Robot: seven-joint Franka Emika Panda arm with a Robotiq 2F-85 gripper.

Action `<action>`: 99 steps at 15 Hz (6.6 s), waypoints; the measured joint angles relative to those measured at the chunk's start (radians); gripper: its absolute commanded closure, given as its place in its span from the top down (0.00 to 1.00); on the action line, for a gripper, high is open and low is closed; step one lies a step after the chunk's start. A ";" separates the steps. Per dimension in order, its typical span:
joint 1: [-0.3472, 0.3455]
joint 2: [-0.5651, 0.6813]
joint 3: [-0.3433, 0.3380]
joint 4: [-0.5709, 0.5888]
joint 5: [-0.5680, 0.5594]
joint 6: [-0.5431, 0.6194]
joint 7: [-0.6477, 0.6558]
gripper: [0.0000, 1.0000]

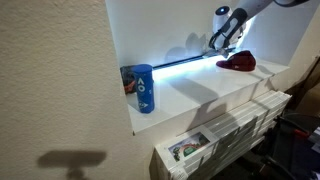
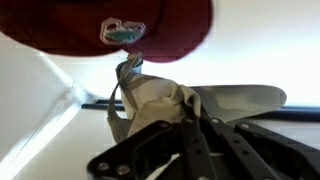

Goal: Hang the grey cap on the bottle

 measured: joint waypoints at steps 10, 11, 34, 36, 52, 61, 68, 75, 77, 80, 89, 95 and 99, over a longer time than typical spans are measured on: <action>0.323 -0.291 -0.080 -0.101 -0.015 0.189 -0.002 0.01; 0.313 -0.348 -0.040 -0.141 -0.015 0.213 -0.061 0.01; -0.114 -0.698 0.411 -0.583 0.023 0.092 -0.863 0.01; 0.021 -0.694 0.250 -0.582 -0.164 0.131 -0.716 0.01; 1.216 -0.850 -0.453 -0.545 -1.351 -0.364 0.141 0.01; 0.898 -1.241 0.058 -0.833 -1.104 -0.312 -0.220 0.01; 0.591 -1.255 0.253 -0.918 -1.333 -0.087 -0.073 0.01; 0.661 -1.280 0.246 -0.863 -1.783 -0.089 0.533 0.01; 0.721 -1.273 0.228 -0.864 -1.950 -0.089 0.710 0.01; 0.795 -1.230 0.195 -0.867 -2.192 -0.088 0.966 0.01; 0.914 -1.091 0.097 -0.832 -2.421 -0.046 1.259 0.01; 0.999 -1.087 -0.014 -0.763 -2.420 0.229 1.238 0.01; 1.061 -1.087 -0.110 -0.754 -2.420 0.300 1.208 0.01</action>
